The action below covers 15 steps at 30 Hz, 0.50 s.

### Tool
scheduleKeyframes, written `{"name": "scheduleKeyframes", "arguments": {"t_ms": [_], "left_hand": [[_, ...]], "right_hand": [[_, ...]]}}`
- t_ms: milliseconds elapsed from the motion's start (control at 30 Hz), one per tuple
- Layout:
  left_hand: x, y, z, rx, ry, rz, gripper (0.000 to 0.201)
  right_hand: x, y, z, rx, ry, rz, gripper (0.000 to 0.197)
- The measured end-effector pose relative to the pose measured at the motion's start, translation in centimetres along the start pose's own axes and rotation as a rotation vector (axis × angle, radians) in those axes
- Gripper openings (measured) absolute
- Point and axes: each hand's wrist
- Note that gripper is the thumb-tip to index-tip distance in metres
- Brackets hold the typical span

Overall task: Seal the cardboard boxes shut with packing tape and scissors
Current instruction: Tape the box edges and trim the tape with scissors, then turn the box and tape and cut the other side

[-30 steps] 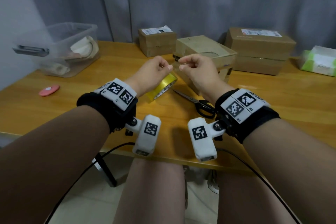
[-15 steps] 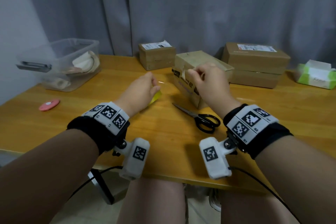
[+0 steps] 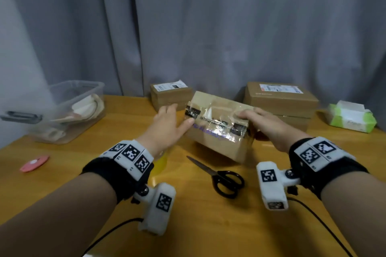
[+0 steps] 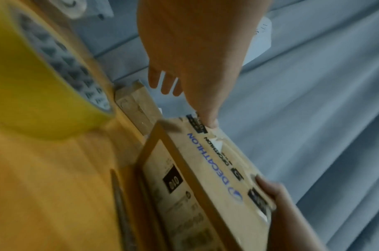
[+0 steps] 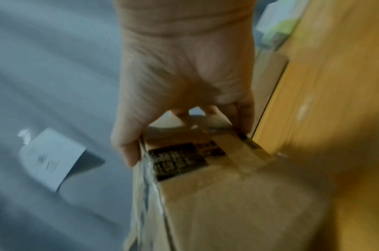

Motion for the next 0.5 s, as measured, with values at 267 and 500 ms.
{"name": "scheduleKeyframes", "arguments": {"t_ms": [267,500], "left_hand": [[2.9,-2.8,4.0,-0.066,-0.046,-0.457,0.027],[3.8,-2.3,4.4,-0.164,-0.002,-0.66,0.035]], "right_hand": [[-1.6,-2.1,0.3,0.029,-0.06,0.174,0.055],[-0.8,-3.8,1.3,0.03,-0.078,0.28,0.046]]}}
Point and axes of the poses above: each hand's wrist, its own z-axis towards the middle knuckle, its own x-axis out of the palm, y = z × x, and after that the axes turned 5 degrees about y, right-handed
